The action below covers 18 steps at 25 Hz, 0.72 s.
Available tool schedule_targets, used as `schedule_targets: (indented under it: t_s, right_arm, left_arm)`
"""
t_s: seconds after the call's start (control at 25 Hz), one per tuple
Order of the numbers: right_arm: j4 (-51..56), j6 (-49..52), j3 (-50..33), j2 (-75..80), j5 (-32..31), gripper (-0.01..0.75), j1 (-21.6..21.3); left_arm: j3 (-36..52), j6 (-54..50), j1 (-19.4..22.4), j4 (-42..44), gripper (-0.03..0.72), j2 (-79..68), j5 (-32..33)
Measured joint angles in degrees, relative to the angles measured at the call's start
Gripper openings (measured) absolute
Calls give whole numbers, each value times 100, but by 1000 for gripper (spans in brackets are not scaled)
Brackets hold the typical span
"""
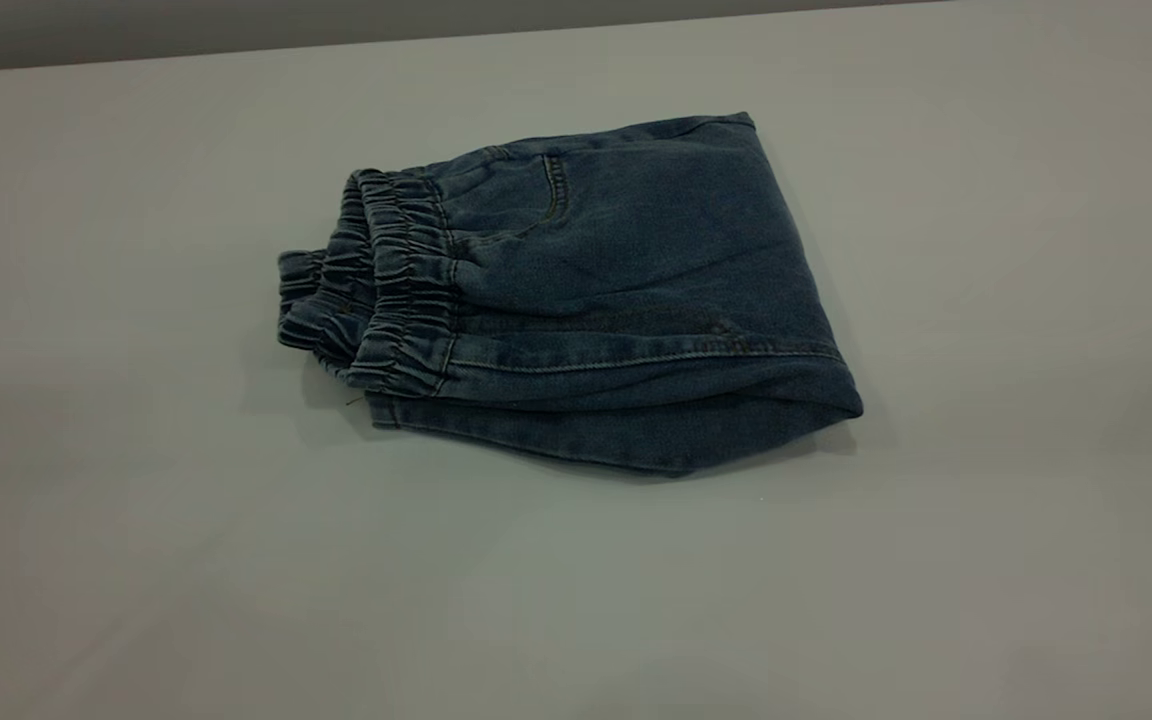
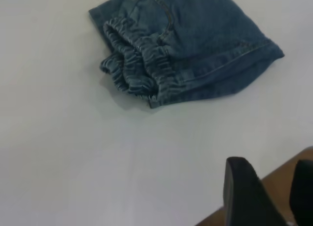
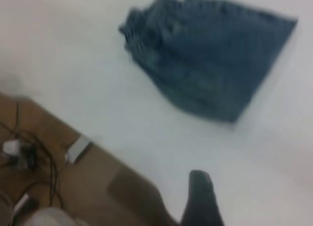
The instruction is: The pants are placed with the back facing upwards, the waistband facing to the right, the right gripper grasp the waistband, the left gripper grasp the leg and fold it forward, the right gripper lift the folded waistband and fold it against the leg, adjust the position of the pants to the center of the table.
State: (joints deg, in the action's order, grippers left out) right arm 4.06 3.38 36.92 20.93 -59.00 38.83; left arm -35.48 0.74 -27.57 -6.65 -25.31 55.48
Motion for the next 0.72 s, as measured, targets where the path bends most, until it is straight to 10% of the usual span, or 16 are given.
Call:
schedule_targets:
  t_s: [0.72]
  right_arm:
    - [-155,56,-800,-885,-198,437,0]
  left_arm:
    - [536,29,0,61,244,156,409]
